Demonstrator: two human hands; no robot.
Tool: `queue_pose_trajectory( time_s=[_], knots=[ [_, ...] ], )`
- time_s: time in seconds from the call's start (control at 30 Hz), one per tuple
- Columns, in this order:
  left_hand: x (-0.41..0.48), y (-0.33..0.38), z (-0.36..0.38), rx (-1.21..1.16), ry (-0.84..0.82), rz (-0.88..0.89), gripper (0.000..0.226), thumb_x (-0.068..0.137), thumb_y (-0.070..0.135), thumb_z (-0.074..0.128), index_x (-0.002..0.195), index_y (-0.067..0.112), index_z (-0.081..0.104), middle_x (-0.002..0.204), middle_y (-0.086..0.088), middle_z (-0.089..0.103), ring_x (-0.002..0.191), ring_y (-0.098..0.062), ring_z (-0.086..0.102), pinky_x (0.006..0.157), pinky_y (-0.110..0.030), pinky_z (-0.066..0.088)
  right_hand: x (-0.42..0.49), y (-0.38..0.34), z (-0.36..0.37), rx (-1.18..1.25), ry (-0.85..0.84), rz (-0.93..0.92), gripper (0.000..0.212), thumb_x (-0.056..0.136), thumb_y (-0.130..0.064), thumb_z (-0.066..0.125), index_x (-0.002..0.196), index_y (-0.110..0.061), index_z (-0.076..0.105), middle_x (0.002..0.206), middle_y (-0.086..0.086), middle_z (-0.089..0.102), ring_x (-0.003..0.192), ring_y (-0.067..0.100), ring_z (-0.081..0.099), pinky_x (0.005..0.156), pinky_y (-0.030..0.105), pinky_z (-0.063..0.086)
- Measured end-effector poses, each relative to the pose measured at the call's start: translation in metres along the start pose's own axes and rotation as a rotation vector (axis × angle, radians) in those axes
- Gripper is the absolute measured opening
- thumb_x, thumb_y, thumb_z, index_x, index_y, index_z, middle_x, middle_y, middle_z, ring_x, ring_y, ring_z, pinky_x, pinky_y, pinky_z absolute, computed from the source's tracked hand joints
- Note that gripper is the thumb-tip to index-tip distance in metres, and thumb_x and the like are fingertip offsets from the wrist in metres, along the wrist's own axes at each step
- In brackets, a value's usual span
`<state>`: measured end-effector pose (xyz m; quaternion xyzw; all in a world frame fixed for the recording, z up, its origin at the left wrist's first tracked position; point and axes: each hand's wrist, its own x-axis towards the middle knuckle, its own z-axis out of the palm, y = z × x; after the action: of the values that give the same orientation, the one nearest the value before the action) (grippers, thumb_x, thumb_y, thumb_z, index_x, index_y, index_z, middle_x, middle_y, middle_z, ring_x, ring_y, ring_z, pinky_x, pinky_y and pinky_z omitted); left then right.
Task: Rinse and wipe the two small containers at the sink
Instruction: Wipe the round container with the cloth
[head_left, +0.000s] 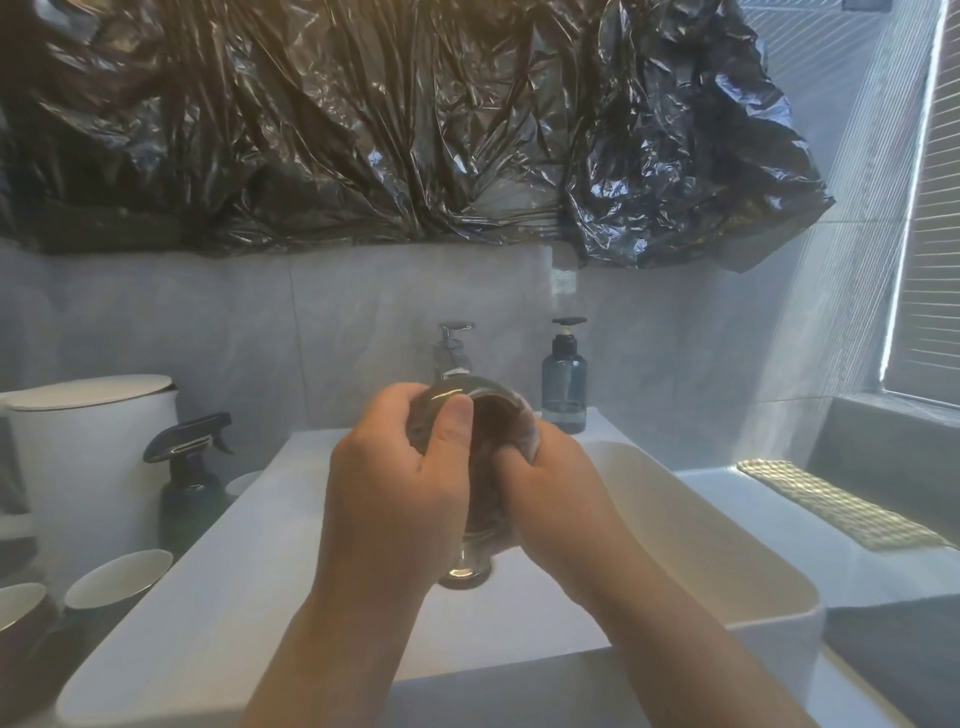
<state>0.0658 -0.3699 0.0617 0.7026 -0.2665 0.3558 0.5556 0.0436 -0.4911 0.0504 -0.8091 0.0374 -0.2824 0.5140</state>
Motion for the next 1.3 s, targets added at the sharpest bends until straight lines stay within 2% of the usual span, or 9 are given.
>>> queue_pose_trajectory(
  time_s=[0.13, 0.23, 0.37, 0.47, 0.73, 0.93, 1.07, 1.2, 1.3],
  knots=[
    [0.008, -0.007, -0.005, 0.107, -0.225, -0.182, 0.027, 0.088, 0.046, 0.063, 0.077, 0.022, 0.059, 0.067, 0.004, 0.062, 0.064, -0.008, 0.057, 0.054, -0.023, 0.036, 0.000, 0.006, -0.003, -0.171, -0.009, -0.075, 0.011, 0.098, -0.024, 0.047, 0.098, -0.020, 0.057, 0.086, -0.001, 0.067, 0.078, 0.019, 0.063, 0.064, 0.034, 0.052],
    [0.010, -0.015, -0.007, 0.110, -0.302, -0.167, 0.027, 0.092, 0.042, 0.062, 0.074, 0.022, 0.063, 0.061, 0.007, 0.060, 0.060, -0.003, 0.056, 0.050, -0.014, 0.035, -0.001, 0.006, -0.004, -0.239, -0.001, -0.131, 0.010, 0.099, -0.029, 0.048, 0.098, -0.021, 0.054, 0.084, -0.002, 0.064, 0.075, 0.022, 0.062, 0.062, 0.036, 0.052],
    [0.002, -0.013, 0.000, 0.035, -0.092, -0.035, 0.024, 0.089, 0.044, 0.057, 0.076, 0.025, 0.063, 0.063, 0.016, 0.064, 0.068, 0.005, 0.059, 0.055, -0.008, 0.039, -0.001, 0.004, -0.001, -0.115, 0.093, -0.134, 0.014, 0.100, -0.027, 0.049, 0.086, -0.025, 0.051, 0.075, -0.009, 0.061, 0.065, 0.011, 0.057, 0.052, 0.018, 0.042],
    [-0.004, -0.002, 0.006, -0.038, 0.076, -0.010, 0.016, 0.087, 0.044, 0.053, 0.085, 0.029, 0.059, 0.065, 0.018, 0.061, 0.071, 0.012, 0.058, 0.058, -0.004, 0.040, -0.001, -0.001, 0.006, 0.103, 0.085, -0.048, 0.018, 0.090, -0.024, 0.045, 0.077, -0.019, 0.058, 0.064, -0.008, 0.062, 0.063, 0.012, 0.058, 0.058, 0.029, 0.052],
    [0.009, -0.013, -0.006, -0.023, -0.252, -0.200, 0.041, 0.070, 0.055, 0.057, 0.074, 0.015, 0.067, 0.058, 0.006, 0.062, 0.054, -0.008, 0.053, 0.051, -0.022, 0.042, -0.002, 0.003, -0.006, -0.205, 0.027, -0.152, 0.017, 0.101, -0.027, 0.049, 0.083, -0.029, 0.046, 0.078, -0.007, 0.060, 0.067, 0.013, 0.055, 0.054, 0.026, 0.040],
    [-0.001, -0.010, 0.006, -0.036, 0.019, -0.020, 0.023, 0.082, 0.045, 0.057, 0.072, 0.025, 0.062, 0.060, 0.015, 0.063, 0.064, 0.003, 0.058, 0.053, -0.007, 0.039, -0.002, 0.002, 0.002, -0.060, 0.116, -0.107, 0.017, 0.099, -0.026, 0.046, 0.087, -0.022, 0.056, 0.076, -0.005, 0.065, 0.066, 0.009, 0.059, 0.052, 0.017, 0.044],
    [-0.005, -0.004, 0.009, -0.055, 0.054, 0.001, 0.018, 0.083, 0.046, 0.057, 0.078, 0.029, 0.059, 0.062, 0.018, 0.061, 0.068, 0.007, 0.060, 0.055, -0.006, 0.041, 0.001, 0.004, 0.008, 0.105, 0.058, -0.002, 0.023, 0.093, -0.023, 0.044, 0.092, -0.017, 0.066, 0.083, 0.005, 0.073, 0.080, 0.024, 0.071, 0.063, 0.042, 0.063],
    [0.004, -0.013, 0.001, 0.002, -0.157, -0.021, 0.028, 0.083, 0.051, 0.050, 0.074, 0.026, 0.060, 0.067, 0.025, 0.063, 0.066, 0.000, 0.059, 0.052, -0.010, 0.040, 0.002, 0.006, -0.006, -0.115, 0.095, -0.124, 0.008, 0.098, -0.020, 0.049, 0.093, -0.022, 0.055, 0.081, -0.007, 0.064, 0.071, 0.010, 0.059, 0.054, 0.017, 0.043],
    [0.006, -0.017, -0.005, 0.025, -0.302, -0.030, 0.032, 0.082, 0.053, 0.049, 0.073, 0.026, 0.062, 0.066, 0.022, 0.063, 0.064, -0.002, 0.058, 0.050, -0.012, 0.038, 0.000, 0.001, -0.014, -0.240, 0.034, -0.210, 0.005, 0.100, -0.021, 0.051, 0.097, -0.026, 0.051, 0.079, -0.013, 0.060, 0.068, 0.003, 0.058, 0.050, 0.010, 0.044]
  ],
)
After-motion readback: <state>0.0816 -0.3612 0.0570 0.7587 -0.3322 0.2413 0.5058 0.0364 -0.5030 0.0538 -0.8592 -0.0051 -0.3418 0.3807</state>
